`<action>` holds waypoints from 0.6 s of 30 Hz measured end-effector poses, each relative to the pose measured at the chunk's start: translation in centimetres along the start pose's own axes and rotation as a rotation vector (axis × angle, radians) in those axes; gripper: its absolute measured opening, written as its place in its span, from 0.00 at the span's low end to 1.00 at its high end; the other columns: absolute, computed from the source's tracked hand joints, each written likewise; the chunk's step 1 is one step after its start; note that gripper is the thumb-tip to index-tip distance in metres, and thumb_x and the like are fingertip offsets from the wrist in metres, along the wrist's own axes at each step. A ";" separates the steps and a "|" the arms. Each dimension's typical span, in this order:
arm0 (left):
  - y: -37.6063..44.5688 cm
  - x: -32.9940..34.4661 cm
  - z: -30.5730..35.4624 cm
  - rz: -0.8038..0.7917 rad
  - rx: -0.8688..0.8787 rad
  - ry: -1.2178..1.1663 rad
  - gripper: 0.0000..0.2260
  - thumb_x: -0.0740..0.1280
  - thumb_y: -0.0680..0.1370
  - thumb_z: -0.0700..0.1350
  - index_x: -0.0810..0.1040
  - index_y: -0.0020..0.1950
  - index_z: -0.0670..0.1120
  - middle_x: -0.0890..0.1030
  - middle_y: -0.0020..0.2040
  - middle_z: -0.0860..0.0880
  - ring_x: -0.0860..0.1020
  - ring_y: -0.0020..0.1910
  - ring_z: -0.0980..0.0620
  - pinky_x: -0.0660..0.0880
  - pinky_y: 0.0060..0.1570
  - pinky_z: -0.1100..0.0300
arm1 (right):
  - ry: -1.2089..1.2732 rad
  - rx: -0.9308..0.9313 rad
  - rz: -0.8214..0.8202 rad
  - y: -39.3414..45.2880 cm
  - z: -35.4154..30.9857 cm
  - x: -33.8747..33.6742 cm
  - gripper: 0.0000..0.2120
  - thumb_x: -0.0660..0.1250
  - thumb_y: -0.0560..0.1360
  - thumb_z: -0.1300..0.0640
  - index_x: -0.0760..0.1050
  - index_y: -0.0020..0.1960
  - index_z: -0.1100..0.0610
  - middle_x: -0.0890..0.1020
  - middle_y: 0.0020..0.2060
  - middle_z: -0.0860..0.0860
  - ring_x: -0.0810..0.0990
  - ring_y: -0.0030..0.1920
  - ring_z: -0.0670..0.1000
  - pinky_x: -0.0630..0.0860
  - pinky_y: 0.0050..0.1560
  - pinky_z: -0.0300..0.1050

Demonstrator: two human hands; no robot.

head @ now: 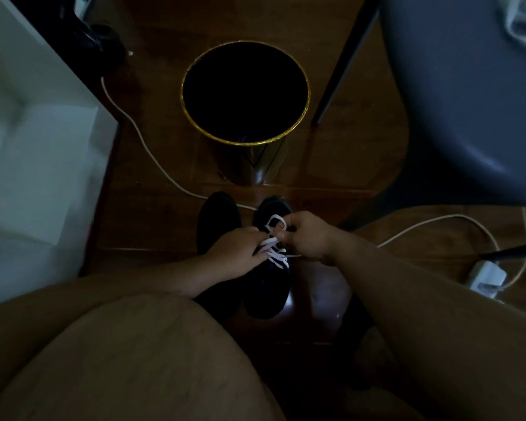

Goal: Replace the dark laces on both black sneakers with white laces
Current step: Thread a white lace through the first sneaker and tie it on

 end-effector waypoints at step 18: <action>1.4 -2.4 1.5 -0.165 -0.244 -0.814 0.09 0.62 0.88 0.43 0.81 0.59 0.49 0.83 0.46 0.52 0.77 0.36 0.62 0.70 0.30 0.72 | -0.855 -0.360 0.158 0.2 -3.1 -0.2 0.04 0.71 0.75 0.56 0.81 0.50 0.51 0.82 0.48 0.51 0.81 0.49 0.56 0.78 0.45 0.51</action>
Point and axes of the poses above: each hand's wrist, its own y-axis towards the middle knuckle, its own x-axis out of the palm, z = x × y, the point moved 7 cm from there along y, towards the middle knuckle
